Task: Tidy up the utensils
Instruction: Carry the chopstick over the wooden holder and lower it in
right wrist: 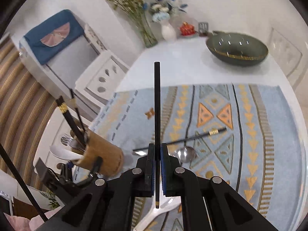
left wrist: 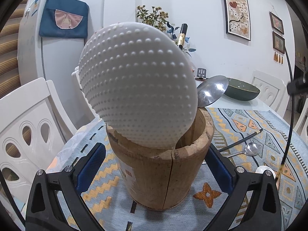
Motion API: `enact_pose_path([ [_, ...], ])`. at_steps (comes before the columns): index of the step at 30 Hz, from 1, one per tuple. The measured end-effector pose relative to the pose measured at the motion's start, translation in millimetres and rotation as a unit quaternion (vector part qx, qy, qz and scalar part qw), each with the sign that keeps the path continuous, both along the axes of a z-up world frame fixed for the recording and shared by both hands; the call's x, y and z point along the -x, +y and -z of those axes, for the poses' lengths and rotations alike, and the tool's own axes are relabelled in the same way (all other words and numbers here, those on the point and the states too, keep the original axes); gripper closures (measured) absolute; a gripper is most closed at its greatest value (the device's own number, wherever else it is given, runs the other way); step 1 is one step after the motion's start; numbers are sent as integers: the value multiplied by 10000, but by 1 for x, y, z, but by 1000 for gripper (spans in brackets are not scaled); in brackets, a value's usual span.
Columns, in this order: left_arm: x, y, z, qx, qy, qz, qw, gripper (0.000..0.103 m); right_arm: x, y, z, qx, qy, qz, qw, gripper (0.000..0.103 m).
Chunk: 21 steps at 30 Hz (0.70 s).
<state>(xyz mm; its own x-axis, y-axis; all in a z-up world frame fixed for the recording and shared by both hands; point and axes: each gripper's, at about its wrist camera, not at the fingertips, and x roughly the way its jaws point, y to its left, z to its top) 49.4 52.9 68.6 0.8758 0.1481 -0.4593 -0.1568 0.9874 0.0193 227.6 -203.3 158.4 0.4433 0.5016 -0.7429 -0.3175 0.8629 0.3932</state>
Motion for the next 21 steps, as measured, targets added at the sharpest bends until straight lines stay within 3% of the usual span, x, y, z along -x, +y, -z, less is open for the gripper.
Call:
enact_pose_path([
  [12,-1,1,1,115,45,24,9999,0,-1,28,-69,-317,-848,-317,9954,98],
  [21,0,0,2,106,101,-74,9999,0,-3,77,-111,-516,-1394,-917,9846,98],
])
